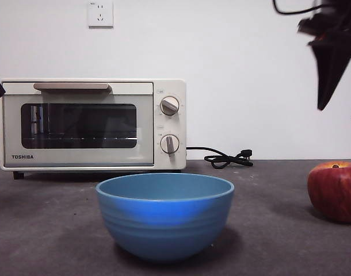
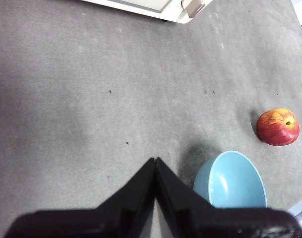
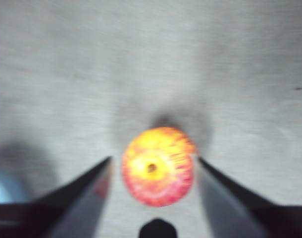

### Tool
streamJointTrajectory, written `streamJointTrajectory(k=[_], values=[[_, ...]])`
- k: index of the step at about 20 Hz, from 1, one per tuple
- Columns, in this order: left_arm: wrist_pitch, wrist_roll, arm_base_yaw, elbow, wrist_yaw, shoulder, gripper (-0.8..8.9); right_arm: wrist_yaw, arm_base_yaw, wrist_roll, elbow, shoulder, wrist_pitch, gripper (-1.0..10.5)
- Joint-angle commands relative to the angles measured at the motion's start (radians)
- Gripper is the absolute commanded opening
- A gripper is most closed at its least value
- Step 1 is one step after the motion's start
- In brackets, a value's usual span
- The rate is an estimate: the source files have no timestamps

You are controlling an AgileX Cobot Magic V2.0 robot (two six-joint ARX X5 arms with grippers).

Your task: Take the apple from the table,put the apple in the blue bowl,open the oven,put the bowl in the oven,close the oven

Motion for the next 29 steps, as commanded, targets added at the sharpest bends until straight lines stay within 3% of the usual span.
streamJointTrajectory(k=[1,8,18,22,29], values=[[-0.011,0.019,-0.003,0.000,0.005,0.002,-0.04,0.039,0.038,-0.010,0.034,0.053,-0.023,5.1],[-0.055,0.026,-0.003,0.000,0.005,0.002,-0.04,0.118,0.080,-0.007,0.039,0.180,-0.069,5.1],[-0.082,0.044,-0.003,0.000,0.004,0.002,-0.04,0.111,0.097,-0.018,0.028,0.284,-0.064,5.1],[-0.081,0.044,-0.003,0.000,0.004,0.002,-0.04,0.062,0.108,-0.016,-0.018,0.294,0.005,5.1],[-0.084,0.044,-0.003,0.000,0.004,0.002,-0.04,0.100,0.112,0.022,-0.095,0.294,0.104,4.9]])
